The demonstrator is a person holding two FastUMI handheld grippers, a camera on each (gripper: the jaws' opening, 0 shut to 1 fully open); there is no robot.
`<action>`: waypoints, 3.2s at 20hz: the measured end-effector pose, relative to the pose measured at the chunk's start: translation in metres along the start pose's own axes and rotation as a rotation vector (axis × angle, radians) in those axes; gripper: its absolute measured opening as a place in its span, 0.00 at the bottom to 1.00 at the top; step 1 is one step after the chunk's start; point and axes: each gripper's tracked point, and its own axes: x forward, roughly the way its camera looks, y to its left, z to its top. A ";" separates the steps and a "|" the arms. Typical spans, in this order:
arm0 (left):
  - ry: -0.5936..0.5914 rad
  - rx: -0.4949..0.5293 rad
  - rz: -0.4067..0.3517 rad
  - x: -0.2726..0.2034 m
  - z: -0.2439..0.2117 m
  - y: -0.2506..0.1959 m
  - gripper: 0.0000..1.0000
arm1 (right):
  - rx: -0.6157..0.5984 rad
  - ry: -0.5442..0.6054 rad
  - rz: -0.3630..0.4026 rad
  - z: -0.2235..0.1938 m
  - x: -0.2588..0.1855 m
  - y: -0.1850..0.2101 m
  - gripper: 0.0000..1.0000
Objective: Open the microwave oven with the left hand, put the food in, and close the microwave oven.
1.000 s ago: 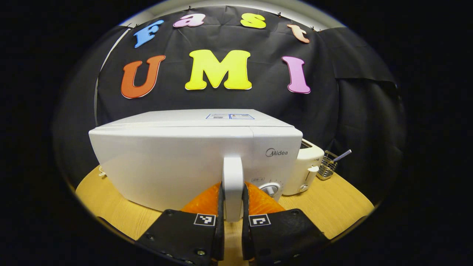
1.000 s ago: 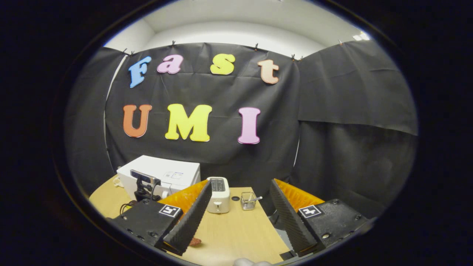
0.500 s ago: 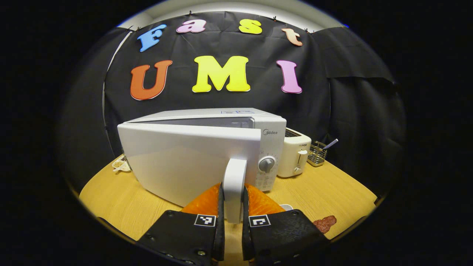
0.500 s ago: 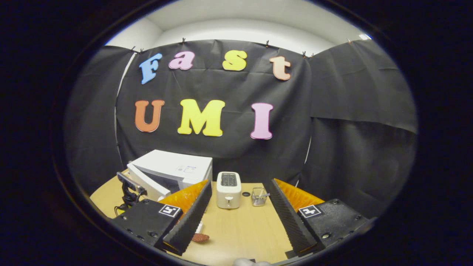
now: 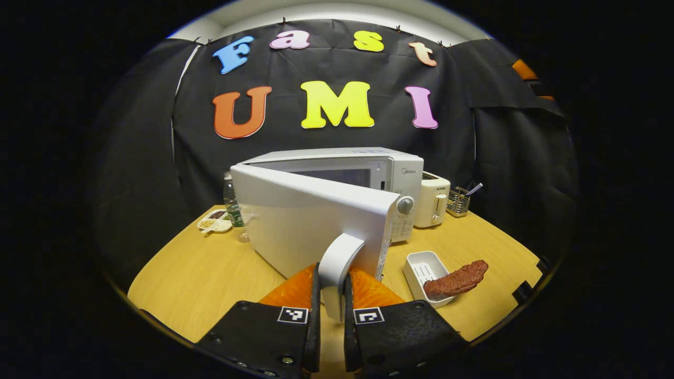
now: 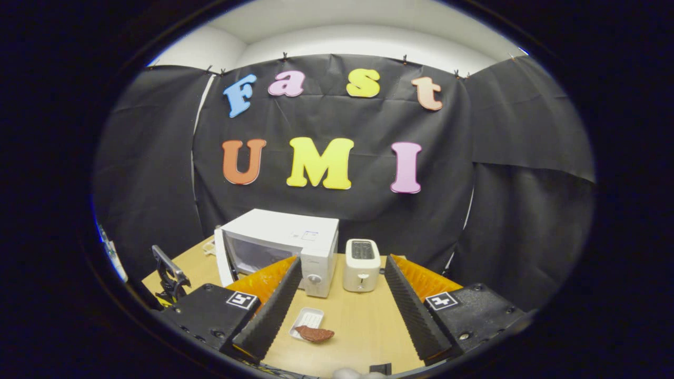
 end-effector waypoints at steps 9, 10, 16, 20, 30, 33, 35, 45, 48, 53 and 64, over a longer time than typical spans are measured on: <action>0.034 0.000 0.133 -0.046 -0.026 0.098 0.17 | 0.005 -0.003 0.073 -0.006 -0.007 0.066 1.00; 0.039 -0.005 0.134 -0.050 -0.029 0.103 0.18 | 0.006 -0.001 0.080 -0.008 -0.005 0.071 1.00; 0.042 0.003 0.139 -0.056 -0.030 0.127 0.42 | 0.005 0.008 0.102 -0.015 -0.003 0.090 1.00; 0.051 -0.009 0.128 -0.059 -0.029 0.142 0.56 | 0.021 0.023 0.099 -0.022 -0.002 0.088 1.00; 0.076 -0.046 0.117 -0.077 -0.036 0.184 0.96 | 0.030 0.049 0.106 -0.035 0.001 0.096 0.96; 0.071 -0.040 0.130 -0.086 -0.035 0.196 0.96 | 0.033 0.054 0.116 -0.038 0.001 0.103 1.00; 0.065 -0.019 0.157 -0.095 -0.036 0.210 0.97 | 0.028 0.050 0.118 -0.040 0.001 0.104 1.00; 0.019 -0.002 0.260 -0.142 -0.011 0.251 0.96 | 0.066 0.147 0.112 -0.127 0.028 0.082 1.00; -0.010 0.011 0.234 -0.153 0.014 0.232 0.96 | 0.085 0.207 0.096 -0.177 0.038 0.066 1.00; -0.105 0.011 0.140 -0.161 0.084 0.175 0.96 | 0.205 0.337 0.070 -0.260 0.054 0.044 1.00; -0.158 -0.045 0.126 -0.124 0.169 0.086 0.96 | 0.568 0.487 0.270 -0.327 0.135 0.044 0.93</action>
